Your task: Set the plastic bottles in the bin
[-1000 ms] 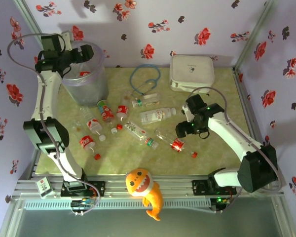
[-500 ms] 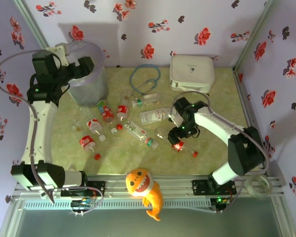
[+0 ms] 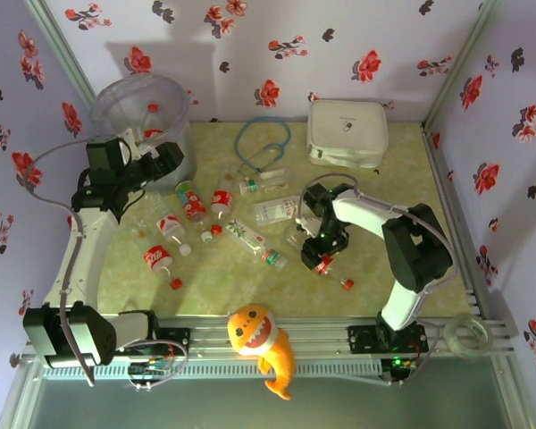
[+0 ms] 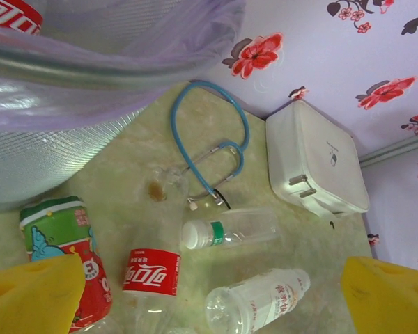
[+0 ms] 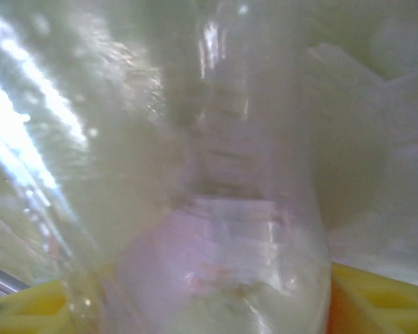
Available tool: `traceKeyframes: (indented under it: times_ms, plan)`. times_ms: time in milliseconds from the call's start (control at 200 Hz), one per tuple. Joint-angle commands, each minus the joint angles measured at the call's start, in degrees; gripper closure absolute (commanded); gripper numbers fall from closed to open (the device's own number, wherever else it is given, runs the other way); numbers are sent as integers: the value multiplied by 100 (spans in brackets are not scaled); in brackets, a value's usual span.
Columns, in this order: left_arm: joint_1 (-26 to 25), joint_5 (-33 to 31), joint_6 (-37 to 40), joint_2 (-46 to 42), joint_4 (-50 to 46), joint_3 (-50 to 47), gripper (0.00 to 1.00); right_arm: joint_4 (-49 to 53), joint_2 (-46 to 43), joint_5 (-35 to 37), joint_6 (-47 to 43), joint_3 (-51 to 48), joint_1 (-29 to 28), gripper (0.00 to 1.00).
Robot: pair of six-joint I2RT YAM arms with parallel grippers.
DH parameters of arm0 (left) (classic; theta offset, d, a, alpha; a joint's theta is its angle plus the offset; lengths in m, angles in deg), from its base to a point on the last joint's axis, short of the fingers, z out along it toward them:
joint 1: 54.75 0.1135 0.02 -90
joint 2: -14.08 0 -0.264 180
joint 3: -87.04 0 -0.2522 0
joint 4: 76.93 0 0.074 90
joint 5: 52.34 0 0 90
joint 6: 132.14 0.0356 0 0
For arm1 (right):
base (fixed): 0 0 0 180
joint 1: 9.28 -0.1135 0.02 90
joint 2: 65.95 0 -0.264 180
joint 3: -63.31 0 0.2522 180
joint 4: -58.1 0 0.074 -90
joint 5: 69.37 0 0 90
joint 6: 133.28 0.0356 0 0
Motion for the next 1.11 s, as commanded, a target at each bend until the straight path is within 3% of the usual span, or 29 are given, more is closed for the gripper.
traceKeyframes:
  times_ms: [0, 115, 300, 530, 830, 990, 1100]
  plan:
    - [-97, 124, -241, -172, 356, -164, 5, 115, 153, 246, -137, 153, 21, 40]
    - [-139, 126, -276, -207, 369, -213, 5, 206, 29, 303, -173, 202, 80, 41]
    - [-212, 154, -315, -207, 377, -226, 5, 361, -393, 380, -140, 308, 167, 53]
    - [-267, 172, -438, -267, 485, -368, 5, 630, -951, 528, -158, 384, 339, 57]
    - [-989, 274, -1128, -356, 1425, -919, 5, 227, -1875, 143, 156, 481, 828, 64]
    - [-1548, 273, -1186, -356, 1603, -966, 4, -1175, -2463, -847, 912, 257, 883, 64]
    - [-2039, 397, -1578, -279, 2684, -1359, 1, -3040, -2568, -1833, 1892, -240, 866, 65]
